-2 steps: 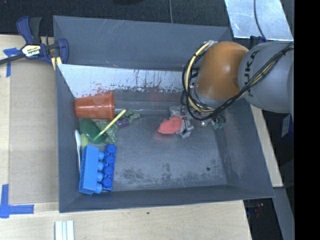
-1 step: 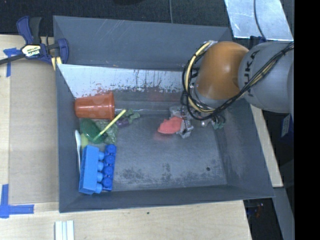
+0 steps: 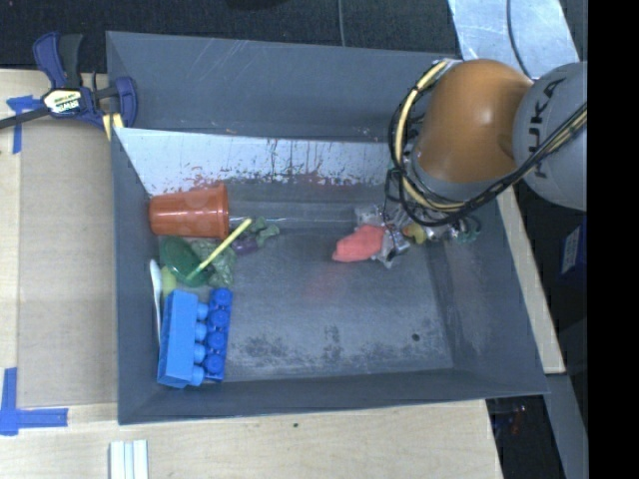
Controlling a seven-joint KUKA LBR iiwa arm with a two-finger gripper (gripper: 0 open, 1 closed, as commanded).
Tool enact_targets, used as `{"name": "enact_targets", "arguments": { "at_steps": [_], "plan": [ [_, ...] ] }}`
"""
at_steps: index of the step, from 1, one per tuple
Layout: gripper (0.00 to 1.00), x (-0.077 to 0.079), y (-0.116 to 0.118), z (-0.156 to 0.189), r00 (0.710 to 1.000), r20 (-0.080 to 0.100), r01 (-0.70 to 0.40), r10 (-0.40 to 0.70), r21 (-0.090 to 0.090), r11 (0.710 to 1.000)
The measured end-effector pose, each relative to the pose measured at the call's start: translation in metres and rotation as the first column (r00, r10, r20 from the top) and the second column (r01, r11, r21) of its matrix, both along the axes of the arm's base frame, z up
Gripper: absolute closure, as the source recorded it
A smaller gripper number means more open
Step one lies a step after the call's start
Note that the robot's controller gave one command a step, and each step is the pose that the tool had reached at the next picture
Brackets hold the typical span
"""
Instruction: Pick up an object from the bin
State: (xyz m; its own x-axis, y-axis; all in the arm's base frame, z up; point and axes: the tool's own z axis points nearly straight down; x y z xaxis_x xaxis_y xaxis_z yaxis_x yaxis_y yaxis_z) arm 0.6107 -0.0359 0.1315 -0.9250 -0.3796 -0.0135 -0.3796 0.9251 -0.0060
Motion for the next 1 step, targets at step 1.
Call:
{"name": "enact_targets", "arguments": {
  "at_steps": [1],
  "plan": [
    [1.0,0.0033,-0.0138,0.0904,0.999,0.0,-0.036,0.036,0.0,0.999]
  ]
}}
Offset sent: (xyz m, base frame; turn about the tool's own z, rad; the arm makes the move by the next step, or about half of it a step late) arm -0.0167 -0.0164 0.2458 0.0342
